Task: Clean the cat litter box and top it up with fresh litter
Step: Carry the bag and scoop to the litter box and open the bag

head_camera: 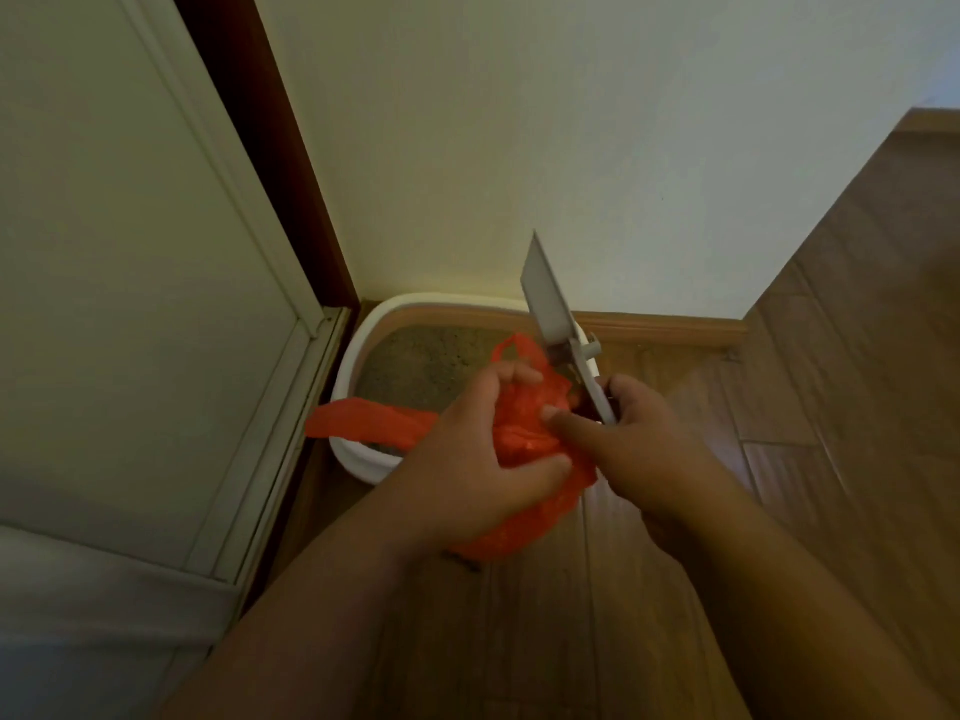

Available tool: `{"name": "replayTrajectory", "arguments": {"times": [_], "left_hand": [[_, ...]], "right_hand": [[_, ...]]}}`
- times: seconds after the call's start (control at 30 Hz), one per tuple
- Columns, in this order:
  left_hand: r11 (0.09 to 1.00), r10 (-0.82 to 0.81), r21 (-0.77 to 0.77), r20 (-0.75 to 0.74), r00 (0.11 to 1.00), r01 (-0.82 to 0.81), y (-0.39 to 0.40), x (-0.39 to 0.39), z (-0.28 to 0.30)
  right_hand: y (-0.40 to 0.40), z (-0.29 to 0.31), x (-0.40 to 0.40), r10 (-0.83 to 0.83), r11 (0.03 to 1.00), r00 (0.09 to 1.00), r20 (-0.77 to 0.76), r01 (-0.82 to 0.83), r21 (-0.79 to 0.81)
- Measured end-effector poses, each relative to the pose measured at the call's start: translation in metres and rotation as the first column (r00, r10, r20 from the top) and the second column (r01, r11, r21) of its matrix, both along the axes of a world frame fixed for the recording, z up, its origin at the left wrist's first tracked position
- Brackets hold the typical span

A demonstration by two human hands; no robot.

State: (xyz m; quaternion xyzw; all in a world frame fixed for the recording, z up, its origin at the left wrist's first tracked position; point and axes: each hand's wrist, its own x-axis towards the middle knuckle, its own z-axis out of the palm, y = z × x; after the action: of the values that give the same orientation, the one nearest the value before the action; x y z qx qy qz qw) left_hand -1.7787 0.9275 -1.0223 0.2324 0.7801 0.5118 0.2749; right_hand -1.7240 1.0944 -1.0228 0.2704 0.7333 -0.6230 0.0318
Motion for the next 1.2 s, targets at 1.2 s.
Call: {"name": "replayTrajectory", "arguments": {"times": [1.2], "left_hand": [[0.848, 0.22, -0.362, -0.423, 0.879, -0.387, -0.022, -0.035, -0.013]], "right_hand": [[0.041, -0.015, 0.001, -0.102, 0.855, 0.995, 0.003, 0.086, 0.511]]}}
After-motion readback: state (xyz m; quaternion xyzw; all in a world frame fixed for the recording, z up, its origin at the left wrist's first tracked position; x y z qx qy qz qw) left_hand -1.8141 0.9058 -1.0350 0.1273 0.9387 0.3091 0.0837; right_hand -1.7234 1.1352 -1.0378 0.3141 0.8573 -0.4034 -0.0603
